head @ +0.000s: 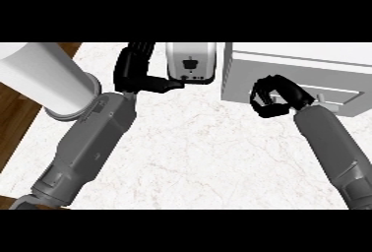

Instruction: Pick up the cup, place it into the drawer and close the drawer

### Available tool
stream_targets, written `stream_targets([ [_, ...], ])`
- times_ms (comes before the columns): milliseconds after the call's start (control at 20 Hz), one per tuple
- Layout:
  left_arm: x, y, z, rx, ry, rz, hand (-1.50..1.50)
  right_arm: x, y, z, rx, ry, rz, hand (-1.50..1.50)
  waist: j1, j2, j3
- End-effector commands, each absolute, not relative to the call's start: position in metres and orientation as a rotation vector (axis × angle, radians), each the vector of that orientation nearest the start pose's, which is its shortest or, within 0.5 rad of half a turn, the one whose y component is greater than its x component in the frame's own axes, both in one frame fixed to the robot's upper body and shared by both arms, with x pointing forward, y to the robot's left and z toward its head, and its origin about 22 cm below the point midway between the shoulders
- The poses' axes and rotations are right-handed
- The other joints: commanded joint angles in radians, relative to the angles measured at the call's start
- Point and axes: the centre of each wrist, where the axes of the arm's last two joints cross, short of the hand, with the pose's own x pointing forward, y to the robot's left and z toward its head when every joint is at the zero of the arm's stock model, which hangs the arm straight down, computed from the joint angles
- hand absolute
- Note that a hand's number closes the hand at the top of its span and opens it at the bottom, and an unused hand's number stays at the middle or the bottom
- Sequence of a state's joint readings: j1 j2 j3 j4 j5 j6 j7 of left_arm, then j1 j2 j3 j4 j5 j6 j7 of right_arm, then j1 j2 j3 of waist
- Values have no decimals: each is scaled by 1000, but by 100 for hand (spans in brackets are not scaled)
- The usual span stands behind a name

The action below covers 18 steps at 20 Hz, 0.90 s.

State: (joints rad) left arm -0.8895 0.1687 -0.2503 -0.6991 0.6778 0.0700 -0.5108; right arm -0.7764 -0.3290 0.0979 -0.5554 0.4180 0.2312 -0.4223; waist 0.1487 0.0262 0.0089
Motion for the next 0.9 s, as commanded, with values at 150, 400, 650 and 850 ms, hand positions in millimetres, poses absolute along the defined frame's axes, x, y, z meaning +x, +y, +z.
stream_targets([
  [150, 420, 161, 75, -417, -1910, 26, -150, 440, -296, 104, -346, -1591, 850, 150, 51, 20, -4],
  [400, 411, 158, 61, -455, -1885, 11, -150, 439, -309, 117, -326, -1615, 826, 150, 65, 18, -5],
  [650, 411, 170, 60, -452, -1884, 19, -150, 435, -321, 120, -281, -1621, 815, 150, 70, 25, -5],
  [850, 408, 170, 56, -468, -1874, 25, -150, 434, -324, 128, -277, -1624, 807, 150, 80, 19, -6],
])
